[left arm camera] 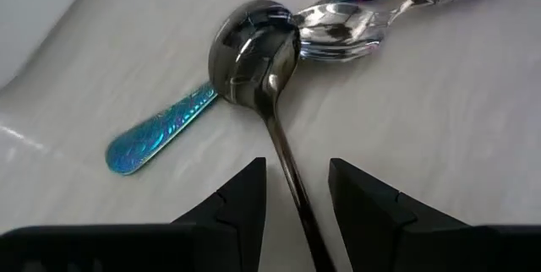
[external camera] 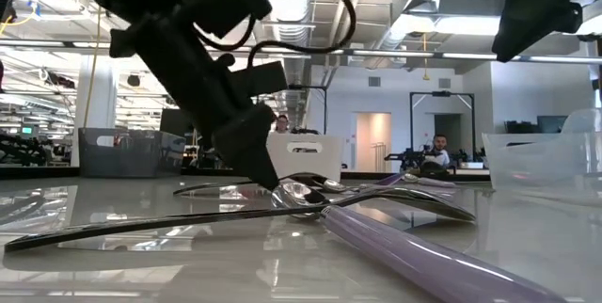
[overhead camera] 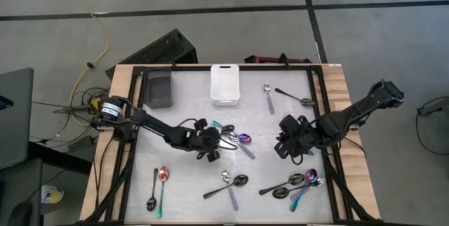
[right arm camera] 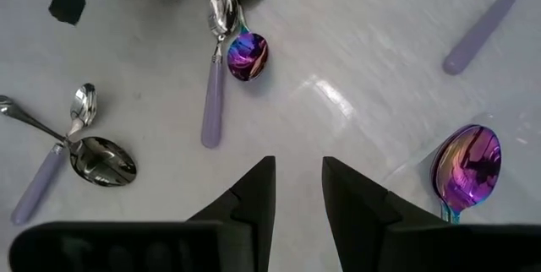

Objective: Sort silverware by color (type)
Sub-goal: Put the black spoon into the black bin, then put the purple spoon into the white bin

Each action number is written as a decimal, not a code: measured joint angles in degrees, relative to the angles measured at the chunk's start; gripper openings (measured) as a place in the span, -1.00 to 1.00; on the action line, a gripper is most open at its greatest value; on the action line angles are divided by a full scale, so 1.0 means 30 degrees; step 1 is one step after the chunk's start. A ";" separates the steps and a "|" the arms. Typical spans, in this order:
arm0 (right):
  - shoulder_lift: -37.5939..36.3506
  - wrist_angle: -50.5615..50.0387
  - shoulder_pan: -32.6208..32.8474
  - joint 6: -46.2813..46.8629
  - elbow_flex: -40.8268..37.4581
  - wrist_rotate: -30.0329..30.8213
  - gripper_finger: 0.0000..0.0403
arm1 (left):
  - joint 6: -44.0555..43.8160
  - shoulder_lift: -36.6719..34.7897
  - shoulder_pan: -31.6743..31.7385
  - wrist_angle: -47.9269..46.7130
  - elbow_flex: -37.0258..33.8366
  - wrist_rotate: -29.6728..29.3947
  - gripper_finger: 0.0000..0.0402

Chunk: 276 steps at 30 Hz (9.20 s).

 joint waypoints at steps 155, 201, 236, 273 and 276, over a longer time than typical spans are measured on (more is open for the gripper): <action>0.0291 0.7016 0.0519 -0.2996 0.0000 0.0160 -0.39 | 0.6228 -0.6655 -0.4291 0.8318 -0.5363 0.4641 -0.69; 1.3916 1.5671 -0.2746 -0.8133 -0.0277 0.0406 -0.27 | 0.7408 -1.0911 0.1737 0.1367 -0.5245 0.4821 -0.24; 0.8657 1.7352 -0.6707 -1.4926 -0.0350 -0.5827 -0.59 | 0.5621 -1.0521 0.1578 -0.0676 -0.5242 0.4697 -0.24; 1.1346 1.6168 -0.5589 -1.2999 -0.0422 -0.4401 -0.87 | 0.5769 -1.0528 0.1584 0.0045 -0.5242 0.4365 -0.24; 0.9751 1.6444 -0.6112 -1.3825 -0.0374 -0.4345 -0.87 | 0.5924 -1.0528 0.1584 -0.0049 -0.5242 0.4692 -0.24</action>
